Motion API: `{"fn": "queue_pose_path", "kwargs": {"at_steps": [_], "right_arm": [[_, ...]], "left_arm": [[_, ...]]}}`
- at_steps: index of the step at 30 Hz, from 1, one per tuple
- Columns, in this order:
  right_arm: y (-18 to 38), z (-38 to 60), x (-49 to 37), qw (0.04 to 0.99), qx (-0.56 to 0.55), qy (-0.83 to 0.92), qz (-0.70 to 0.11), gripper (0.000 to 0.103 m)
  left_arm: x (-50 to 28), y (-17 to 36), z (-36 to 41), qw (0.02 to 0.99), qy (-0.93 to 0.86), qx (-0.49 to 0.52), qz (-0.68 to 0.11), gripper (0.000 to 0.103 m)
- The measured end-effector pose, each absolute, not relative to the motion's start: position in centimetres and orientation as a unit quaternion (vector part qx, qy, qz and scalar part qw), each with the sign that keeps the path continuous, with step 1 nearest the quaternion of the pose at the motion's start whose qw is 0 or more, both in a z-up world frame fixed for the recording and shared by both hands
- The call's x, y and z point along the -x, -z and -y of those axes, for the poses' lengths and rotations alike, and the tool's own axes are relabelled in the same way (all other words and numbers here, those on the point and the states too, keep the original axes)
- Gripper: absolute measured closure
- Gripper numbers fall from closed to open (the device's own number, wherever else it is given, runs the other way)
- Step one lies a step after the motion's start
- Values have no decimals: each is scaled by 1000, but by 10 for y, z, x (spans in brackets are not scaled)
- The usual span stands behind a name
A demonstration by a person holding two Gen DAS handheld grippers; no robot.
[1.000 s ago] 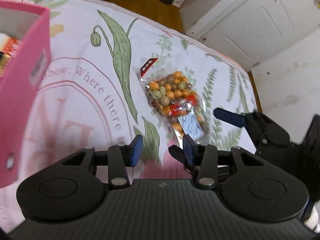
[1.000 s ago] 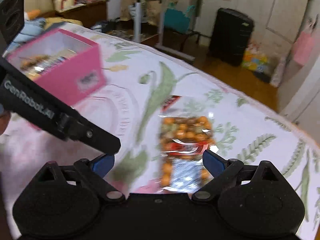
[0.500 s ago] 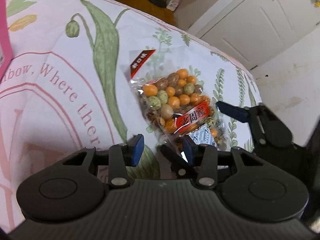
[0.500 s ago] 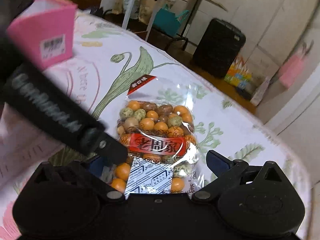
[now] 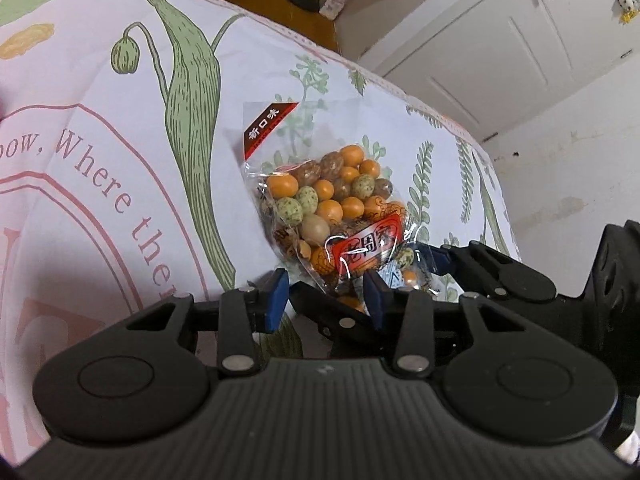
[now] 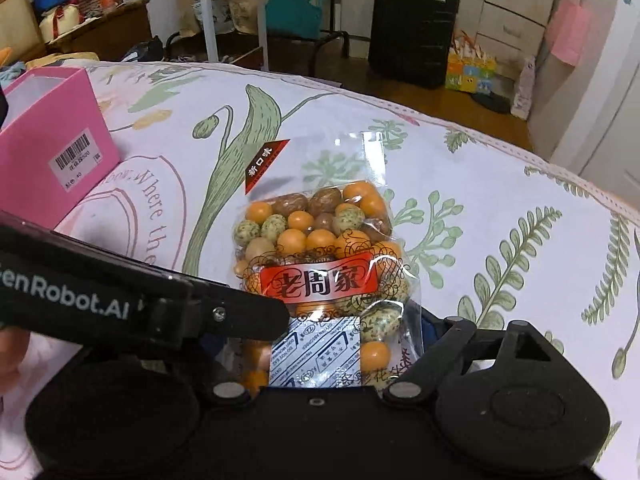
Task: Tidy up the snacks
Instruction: 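Grasp the last clear nut bag with the left tool while the right tool grips it too, then carry the nut bag over the pink box and release it inside with both tools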
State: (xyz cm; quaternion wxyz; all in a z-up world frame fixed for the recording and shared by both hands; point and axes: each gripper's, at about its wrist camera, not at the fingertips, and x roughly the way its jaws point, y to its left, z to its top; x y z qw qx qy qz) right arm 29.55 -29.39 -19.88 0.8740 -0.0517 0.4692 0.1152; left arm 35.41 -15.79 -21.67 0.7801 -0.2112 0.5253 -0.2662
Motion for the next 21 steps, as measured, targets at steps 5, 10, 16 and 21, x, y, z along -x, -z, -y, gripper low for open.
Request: {"fn": "queue_pose_path", "kwargs": {"at_steps": [5, 10, 16, 21], "right_arm": [[191, 291, -292, 864, 29, -103, -492, 17], [183, 281, -282, 857, 18, -105, -504, 20], [171, 268, -267, 857, 21, -108, -503, 21], [155, 254, -251, 865, 25, -111, -489, 22]], "left_arm": [[-353, 208, 157, 773, 264, 203, -539, 64], [-347, 195, 157, 770, 252, 177, -559, 64], [-331, 181, 147, 769, 248, 160, -568, 64], [-315, 162, 140, 779, 249, 135, -560, 64]]}}
